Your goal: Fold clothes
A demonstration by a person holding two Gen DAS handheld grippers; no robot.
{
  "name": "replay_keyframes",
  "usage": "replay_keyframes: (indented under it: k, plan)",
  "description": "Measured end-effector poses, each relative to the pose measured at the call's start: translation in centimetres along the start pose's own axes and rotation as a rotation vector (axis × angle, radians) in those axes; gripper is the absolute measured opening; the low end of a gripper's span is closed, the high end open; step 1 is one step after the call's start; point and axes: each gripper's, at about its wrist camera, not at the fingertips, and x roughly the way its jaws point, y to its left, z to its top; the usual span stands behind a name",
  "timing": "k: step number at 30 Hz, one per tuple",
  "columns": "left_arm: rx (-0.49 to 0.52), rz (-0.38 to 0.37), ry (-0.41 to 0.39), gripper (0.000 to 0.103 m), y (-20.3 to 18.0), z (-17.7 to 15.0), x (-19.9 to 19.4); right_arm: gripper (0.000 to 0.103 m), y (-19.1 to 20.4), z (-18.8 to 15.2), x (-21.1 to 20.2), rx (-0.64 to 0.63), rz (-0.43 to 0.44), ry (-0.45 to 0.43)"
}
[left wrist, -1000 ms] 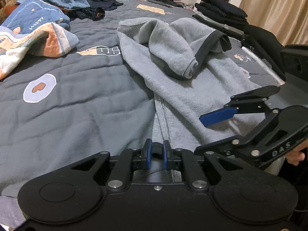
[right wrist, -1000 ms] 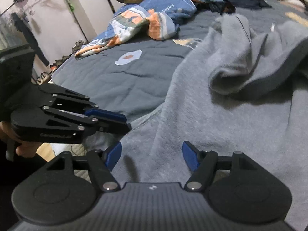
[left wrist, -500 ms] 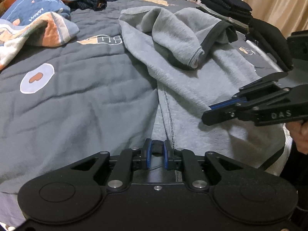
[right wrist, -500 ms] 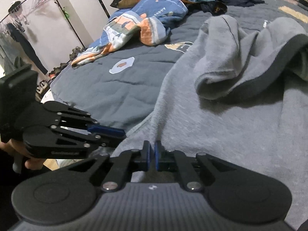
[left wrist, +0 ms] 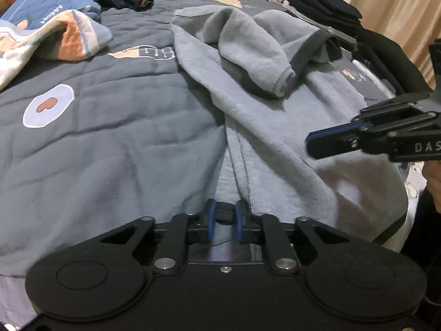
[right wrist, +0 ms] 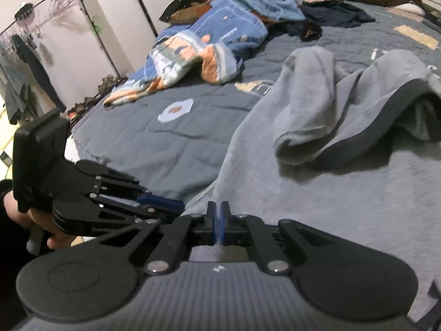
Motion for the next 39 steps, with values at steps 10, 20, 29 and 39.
replay_keyframes:
  k: [10,20,29,39]
  plan:
    - [-0.049,0.098,-0.120,0.000,1.9,1.5,-4.0,0.002,-1.7,0.7,-1.4,0.040,-0.009,-0.038]
    - [-0.076,0.077,-0.105,0.001,1.4,1.2,-4.1,0.006,-0.9,0.8,-1.5,0.074,0.099,-0.008]
    - [-0.098,0.078,-0.088,0.002,1.1,-0.3,-4.1,0.058,0.5,0.1,-1.0,0.104,0.168,0.070]
    - [-0.104,0.092,-0.098,0.018,1.3,-0.4,-3.9,0.068,1.3,-0.9,-0.3,0.149,0.199,0.172]
